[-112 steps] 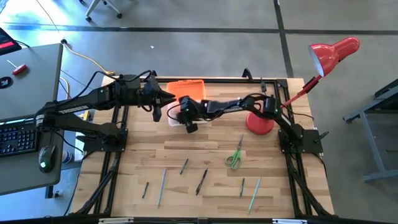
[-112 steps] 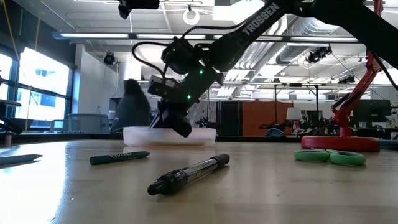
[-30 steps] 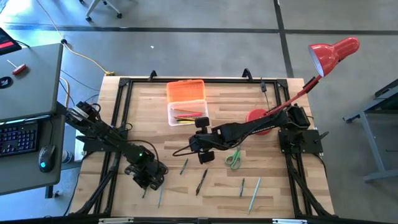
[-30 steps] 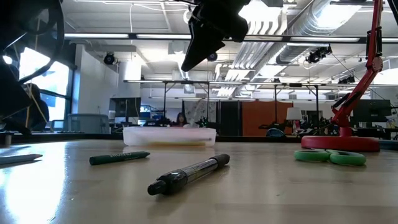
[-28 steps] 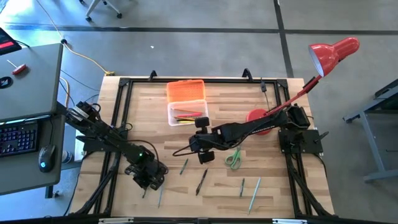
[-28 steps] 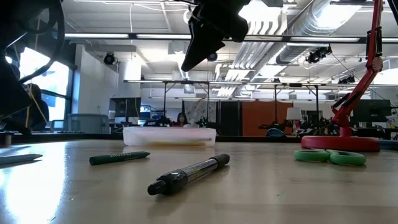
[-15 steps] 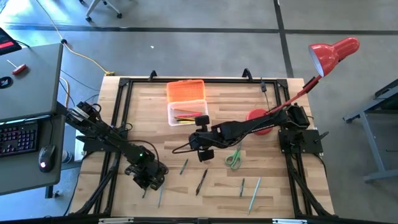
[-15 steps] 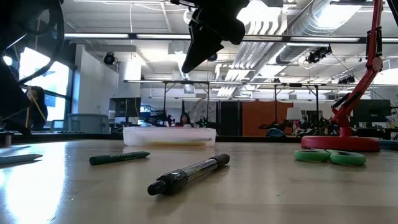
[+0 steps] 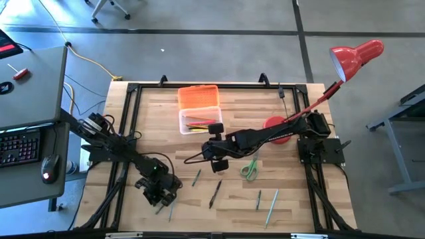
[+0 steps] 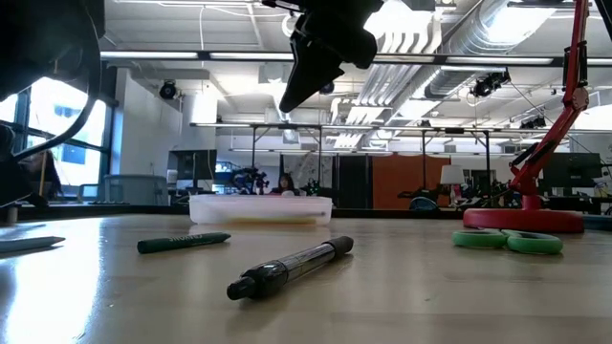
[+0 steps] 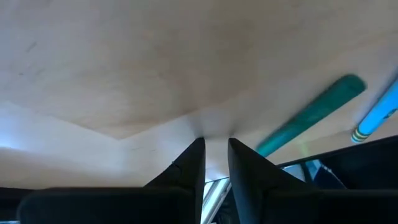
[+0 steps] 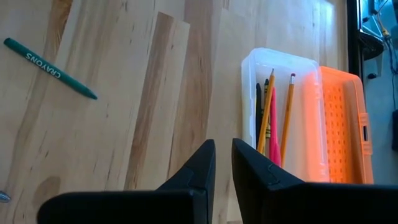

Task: Pick & place school supplies into a supply box
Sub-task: Put the left dark green crayon into the orange supply box

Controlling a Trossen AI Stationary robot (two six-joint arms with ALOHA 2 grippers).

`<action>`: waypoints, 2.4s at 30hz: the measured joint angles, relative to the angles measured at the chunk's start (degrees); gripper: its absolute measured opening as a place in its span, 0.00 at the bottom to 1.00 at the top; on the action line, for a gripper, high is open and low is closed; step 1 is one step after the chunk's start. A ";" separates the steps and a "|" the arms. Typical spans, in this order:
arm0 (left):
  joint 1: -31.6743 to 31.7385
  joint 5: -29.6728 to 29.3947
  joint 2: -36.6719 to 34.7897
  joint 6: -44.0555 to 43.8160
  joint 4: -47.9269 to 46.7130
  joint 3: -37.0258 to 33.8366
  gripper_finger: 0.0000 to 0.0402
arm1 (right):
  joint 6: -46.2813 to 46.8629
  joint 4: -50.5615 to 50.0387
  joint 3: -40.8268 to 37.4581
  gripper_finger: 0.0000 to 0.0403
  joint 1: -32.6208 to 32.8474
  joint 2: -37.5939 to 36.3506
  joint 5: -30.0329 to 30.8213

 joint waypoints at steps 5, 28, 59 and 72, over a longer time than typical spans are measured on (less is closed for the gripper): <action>-0.07 0.37 0.16 2.67 0.49 0.82 0.25 | -0.10 0.00 0.01 0.08 -0.02 0.00 0.00; -20.04 -55.81 0.68 -5.88 -13.25 15.37 0.25 | 0.22 -0.05 0.00 0.08 -0.02 0.00 0.02; -22.08 -64.29 10.70 -7.83 -14.89 15.82 0.03 | 1.39 0.44 0.00 0.08 -0.02 0.02 -0.13; -12.04 -71.19 10.94 -3.50 -23.29 15.26 0.11 | 1.69 0.48 0.02 0.08 -0.02 0.02 -2.38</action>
